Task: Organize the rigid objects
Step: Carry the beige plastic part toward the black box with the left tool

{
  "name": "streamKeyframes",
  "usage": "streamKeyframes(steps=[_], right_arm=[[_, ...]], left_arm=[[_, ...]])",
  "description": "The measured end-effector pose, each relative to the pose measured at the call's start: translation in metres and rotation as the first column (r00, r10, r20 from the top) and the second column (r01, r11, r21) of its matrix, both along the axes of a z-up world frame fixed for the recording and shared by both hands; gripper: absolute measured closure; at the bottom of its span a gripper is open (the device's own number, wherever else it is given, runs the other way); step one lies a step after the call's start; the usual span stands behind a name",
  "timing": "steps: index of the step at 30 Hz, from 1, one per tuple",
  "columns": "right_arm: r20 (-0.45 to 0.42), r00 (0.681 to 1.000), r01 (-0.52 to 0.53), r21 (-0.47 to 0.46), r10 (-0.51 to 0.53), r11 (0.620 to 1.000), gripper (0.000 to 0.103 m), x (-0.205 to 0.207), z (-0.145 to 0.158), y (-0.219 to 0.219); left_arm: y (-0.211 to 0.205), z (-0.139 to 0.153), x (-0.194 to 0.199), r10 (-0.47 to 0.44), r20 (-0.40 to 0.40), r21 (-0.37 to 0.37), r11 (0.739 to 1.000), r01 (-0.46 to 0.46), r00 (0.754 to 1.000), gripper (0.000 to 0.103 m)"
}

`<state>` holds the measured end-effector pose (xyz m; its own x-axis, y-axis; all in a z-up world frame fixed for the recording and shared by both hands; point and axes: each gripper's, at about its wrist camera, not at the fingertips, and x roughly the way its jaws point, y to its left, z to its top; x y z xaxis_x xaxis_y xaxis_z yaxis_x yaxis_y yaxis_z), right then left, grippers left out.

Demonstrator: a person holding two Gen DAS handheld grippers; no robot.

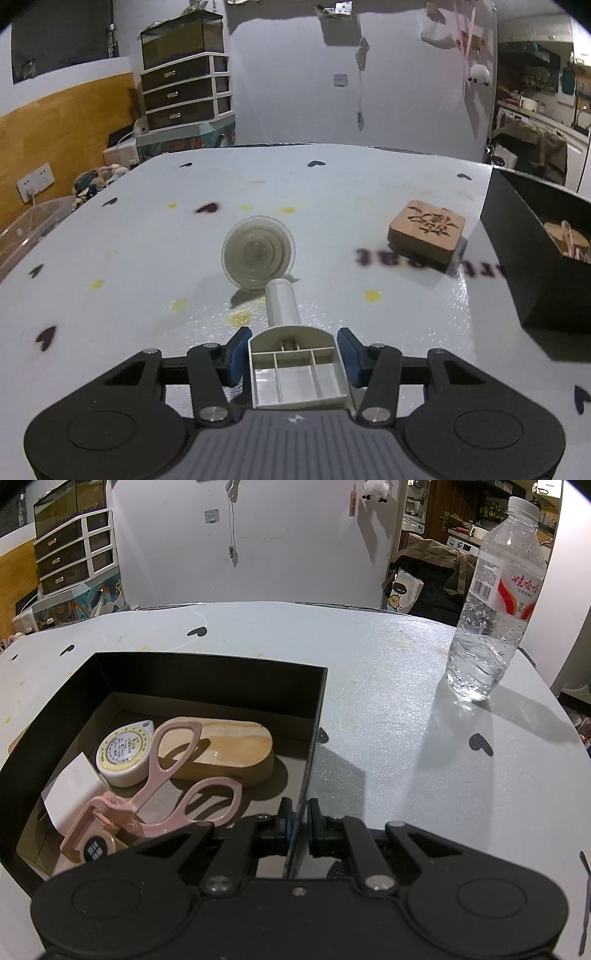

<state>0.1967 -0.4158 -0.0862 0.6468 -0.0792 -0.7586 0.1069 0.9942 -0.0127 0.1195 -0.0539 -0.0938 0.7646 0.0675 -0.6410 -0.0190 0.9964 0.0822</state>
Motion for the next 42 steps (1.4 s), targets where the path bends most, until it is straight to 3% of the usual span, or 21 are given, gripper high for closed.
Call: streamKeyframes(steps=[5, 13, 21, 27, 31, 42], right_arm=[[0.0, 1.0, -0.001, -0.004, 0.001, 1.0, 0.095, -0.001, 0.0, 0.0], [0.0, 1.0, -0.001, -0.003, 0.001, 1.0, 0.095, -0.001, 0.0, 0.001], [0.0, 1.0, -0.002, 0.003, 0.002, 1.0, 0.095, -0.002, 0.001, 0.0], [0.001, 1.0, -0.002, 0.01, 0.002, 1.0, 0.095, -0.002, 0.002, -0.002], [0.003, 1.0, -0.001, 0.014, 0.001, 1.0, 0.095, -0.003, 0.004, -0.002], [0.04, 0.999, 0.004, 0.026, -0.005, 1.0, 0.094, -0.01, 0.014, -0.004]], left_arm=[[-0.002, 0.004, -0.006, -0.023, 0.019, -0.043, 0.999, 0.024, 1.0, 0.052], [-0.042, 0.03, -0.006, -0.178, 0.105, -0.121, 0.974, 0.19, 0.978, 0.053], [-0.115, 0.069, 0.013, -0.369, 0.235, -0.114, 0.908, 0.403, 0.899, 0.053], [-0.172, 0.066, 0.042, -0.458, 0.204, -0.076, 0.874, 0.481, 0.865, 0.053], [-0.193, 0.054, 0.06, -0.474, 0.16, -0.044, 0.873, 0.486, 0.866, 0.053], [-0.194, 0.035, 0.087, -0.456, 0.106, -0.021, 0.887, 0.461, 0.883, 0.053]])
